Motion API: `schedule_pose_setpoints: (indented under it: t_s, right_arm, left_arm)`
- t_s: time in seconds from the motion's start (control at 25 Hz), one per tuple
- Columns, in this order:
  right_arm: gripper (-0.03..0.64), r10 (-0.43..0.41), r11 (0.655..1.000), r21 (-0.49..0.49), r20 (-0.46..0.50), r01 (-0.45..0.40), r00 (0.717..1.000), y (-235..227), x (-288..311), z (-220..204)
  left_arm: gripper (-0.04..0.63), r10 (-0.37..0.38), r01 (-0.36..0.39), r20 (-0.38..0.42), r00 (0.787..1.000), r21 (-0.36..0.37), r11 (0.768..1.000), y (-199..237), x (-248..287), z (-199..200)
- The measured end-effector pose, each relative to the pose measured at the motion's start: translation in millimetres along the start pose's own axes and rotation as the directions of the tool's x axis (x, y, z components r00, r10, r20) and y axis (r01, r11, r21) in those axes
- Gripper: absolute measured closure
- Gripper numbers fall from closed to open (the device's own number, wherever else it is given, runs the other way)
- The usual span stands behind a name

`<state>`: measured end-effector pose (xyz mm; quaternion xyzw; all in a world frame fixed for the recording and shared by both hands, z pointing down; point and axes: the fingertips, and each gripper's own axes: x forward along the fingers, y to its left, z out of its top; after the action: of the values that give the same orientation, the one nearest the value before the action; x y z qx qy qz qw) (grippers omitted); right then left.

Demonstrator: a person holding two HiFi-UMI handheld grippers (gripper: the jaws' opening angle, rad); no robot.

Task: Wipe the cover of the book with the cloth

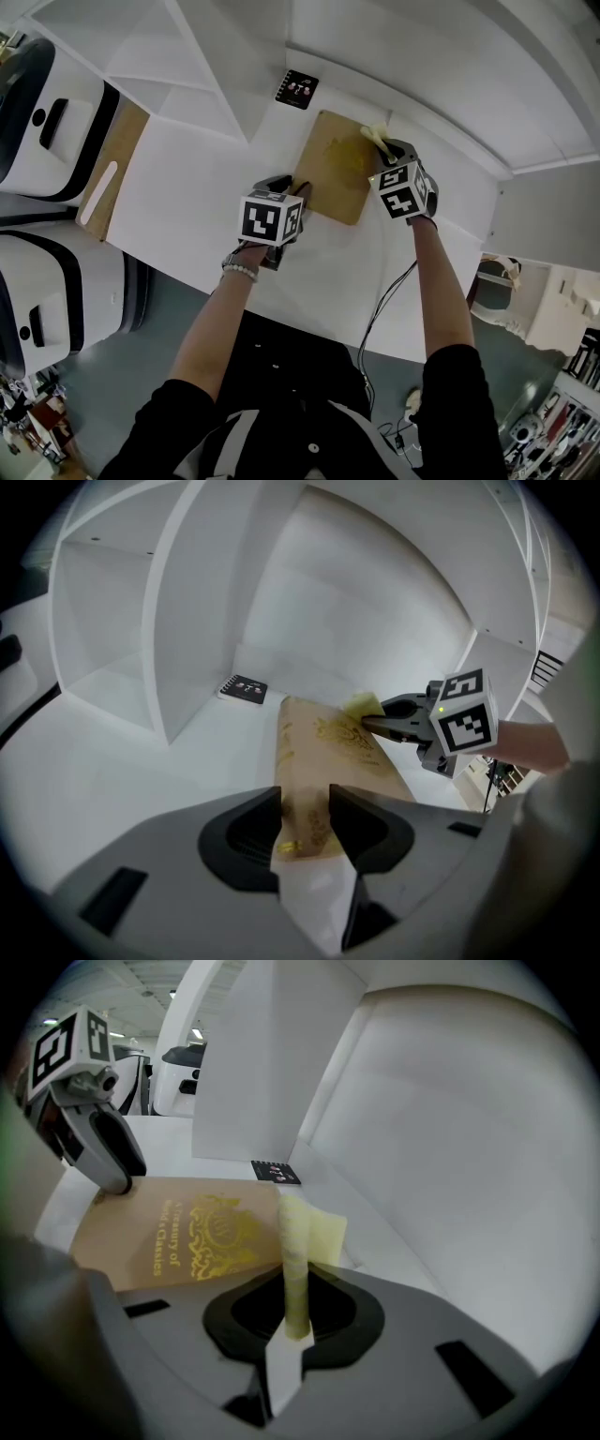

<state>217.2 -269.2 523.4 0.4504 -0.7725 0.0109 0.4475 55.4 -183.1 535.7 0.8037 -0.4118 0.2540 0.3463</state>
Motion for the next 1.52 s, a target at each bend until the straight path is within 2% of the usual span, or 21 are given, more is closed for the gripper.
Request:
schedule_pose_setpoints:
  t_s: [0.68, 1.04, 1.16, 1.28, 1.4, 1.52]
  right_arm:
    - [0.583, 0.127, 0.984, -0.128, 0.026, -0.123, 0.992, 73.6, -43.5, -7.7]
    - [0.581, 0.229, 0.961, -0.176, 0.066, -0.215, 0.971, 125.8, -74.5, -7.0]
    - [0.581, 0.265, 0.943, -0.223, 0.061, -0.246, 0.962, 140.1, -83.7, -9.6]
    - [0.581, 0.329, 0.912, -0.27, 0.035, -0.308, 0.944, 151.0, -92.4, -12.8]
    - [0.581, 0.376, 0.896, -0.261, 0.022, -0.358, 0.926, 151.4, -100.8, -11.9]
    - [0.581, 0.373, 0.916, -0.191, 0.077, -0.354, 0.925, 137.6, -104.9, -0.7]
  left_arm:
    - [0.433, 0.001, -0.001, -0.012, 1.0, -0.024, 1.0, 1.5, 1.0, -0.8]
    - [0.433, -0.004, 0.004, -0.016, 1.0, -0.027, 1.0, 2.4, 0.4, 0.0]
    - [0.433, -0.006, 0.006, -0.018, 1.0, -0.025, 1.0, 2.3, 0.7, -0.1]
    - [0.433, -0.02, 0.019, -0.021, 1.0, -0.025, 0.999, 2.7, 1.0, 0.4]
    - [0.433, -0.034, 0.033, -0.023, 0.999, -0.037, 0.999, 2.9, 1.0, 0.7]
    - [0.433, -0.036, 0.036, -0.02, 0.999, -0.034, 0.999, 3.0, 0.4, 0.4]
